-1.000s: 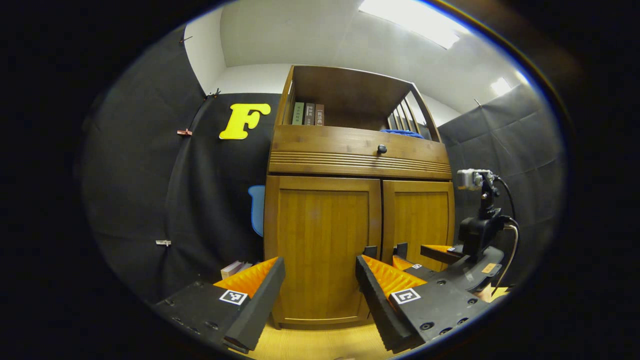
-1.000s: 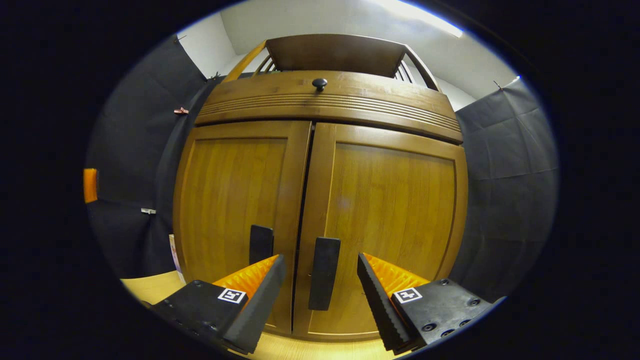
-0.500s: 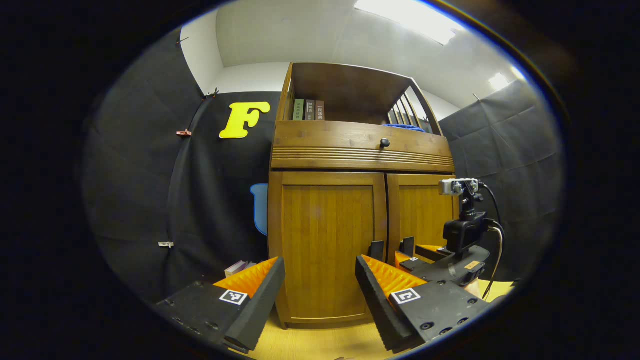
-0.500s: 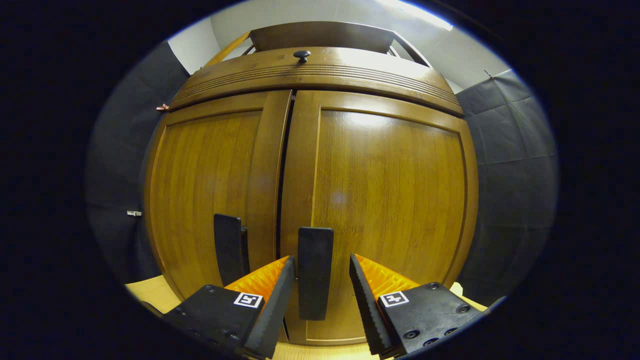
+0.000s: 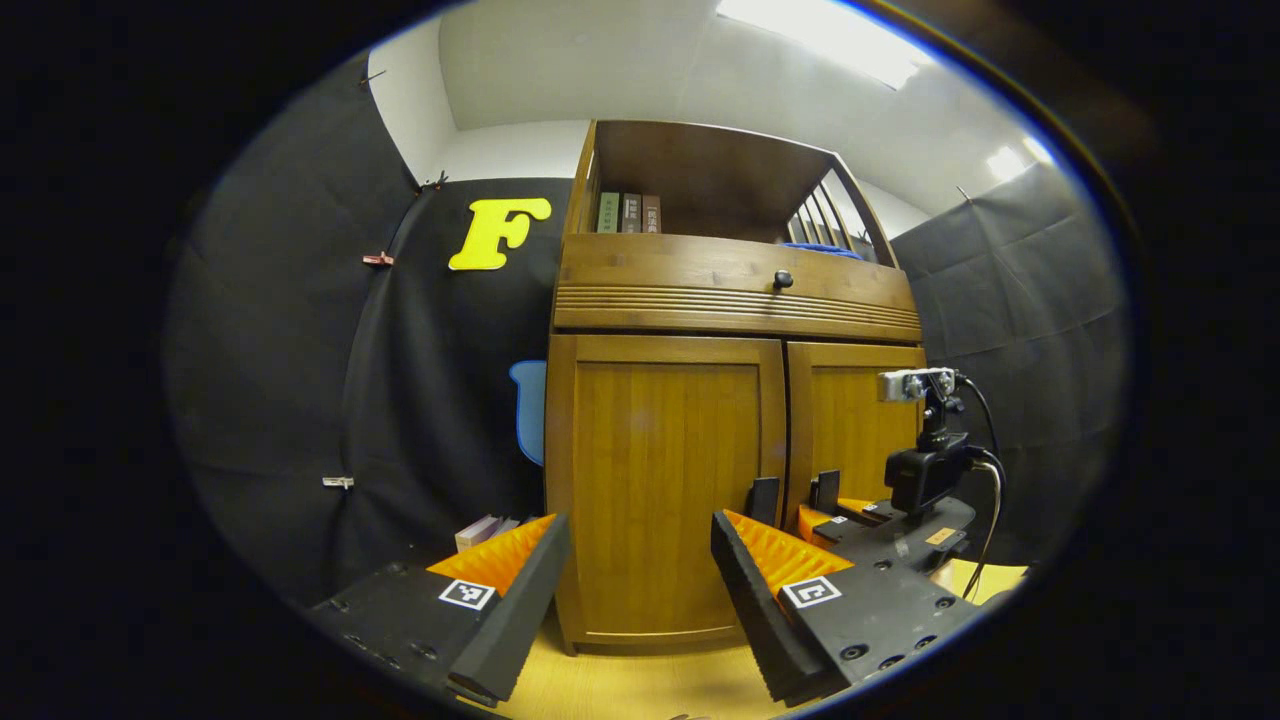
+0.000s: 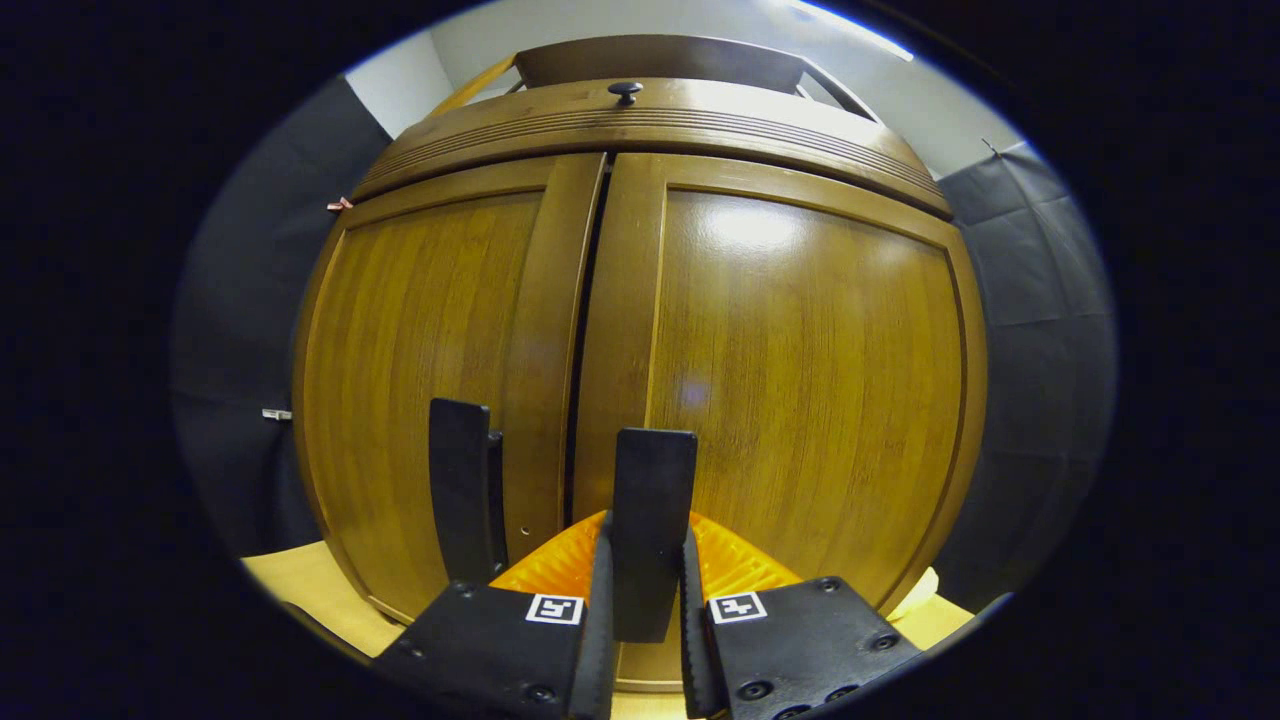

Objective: Open the right door of the double-door shoe cabinet with the right hand, and open the left door with the left hand.

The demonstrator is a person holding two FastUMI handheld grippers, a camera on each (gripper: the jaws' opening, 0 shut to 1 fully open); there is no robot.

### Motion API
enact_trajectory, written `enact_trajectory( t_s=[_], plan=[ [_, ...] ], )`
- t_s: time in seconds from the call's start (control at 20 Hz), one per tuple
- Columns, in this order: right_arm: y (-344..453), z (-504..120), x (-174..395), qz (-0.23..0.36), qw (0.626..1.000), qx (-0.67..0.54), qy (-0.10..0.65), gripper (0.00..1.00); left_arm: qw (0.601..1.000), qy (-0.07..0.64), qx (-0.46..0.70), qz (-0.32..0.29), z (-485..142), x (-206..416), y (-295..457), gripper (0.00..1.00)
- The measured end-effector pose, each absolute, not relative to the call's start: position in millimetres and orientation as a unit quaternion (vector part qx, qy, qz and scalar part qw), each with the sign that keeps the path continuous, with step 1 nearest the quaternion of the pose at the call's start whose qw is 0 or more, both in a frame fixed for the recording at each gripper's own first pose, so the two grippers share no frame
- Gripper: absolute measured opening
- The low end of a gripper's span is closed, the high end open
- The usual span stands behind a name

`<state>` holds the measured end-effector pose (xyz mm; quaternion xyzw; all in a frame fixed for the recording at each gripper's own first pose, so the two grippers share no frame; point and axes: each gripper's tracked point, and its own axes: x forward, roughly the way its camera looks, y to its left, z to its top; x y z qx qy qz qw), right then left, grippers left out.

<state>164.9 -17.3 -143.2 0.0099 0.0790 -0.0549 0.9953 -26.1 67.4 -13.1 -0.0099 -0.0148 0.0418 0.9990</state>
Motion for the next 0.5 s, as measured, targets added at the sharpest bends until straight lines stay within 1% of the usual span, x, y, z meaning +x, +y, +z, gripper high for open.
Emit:
enact_trajectory(
  t_s=[0.1, 0.35, 0.4, 0.45, 0.5],
  plan=[
    [-17.0, -141.3, 162.2, -0.050, 0.995, 0.005, 0.082, 0.18, 0.999, -0.014, -0.009, 0.044, -12.7, -26.9, 68.7, 0.89],
    [-15.4, -134.4, 132.5, -0.025, 0.996, 0.011, 0.083, 0.18, 0.998, -0.021, -0.014, 0.050, -9.5, -33.2, 70.5, 0.88],
    [-16.0, -132.2, 125.9, -0.022, 0.996, 0.009, 0.083, 0.13, 0.998, -0.022, -0.016, 0.051, -9.2, -34.3, 70.3, 0.88],
    [-17.4, -129.4, 118.7, -0.018, 0.996, 0.008, 0.084, 0.18, 0.998, -0.023, -0.017, 0.051, -8.5, -35.1, 70.6, 0.88],
    [-18.5, -127.2, 110.7, -0.015, 0.996, 0.008, 0.085, 0.18, 0.998, -0.024, -0.017, 0.050, -8.3, -36.2, 70.1, 0.88]
  ],
)
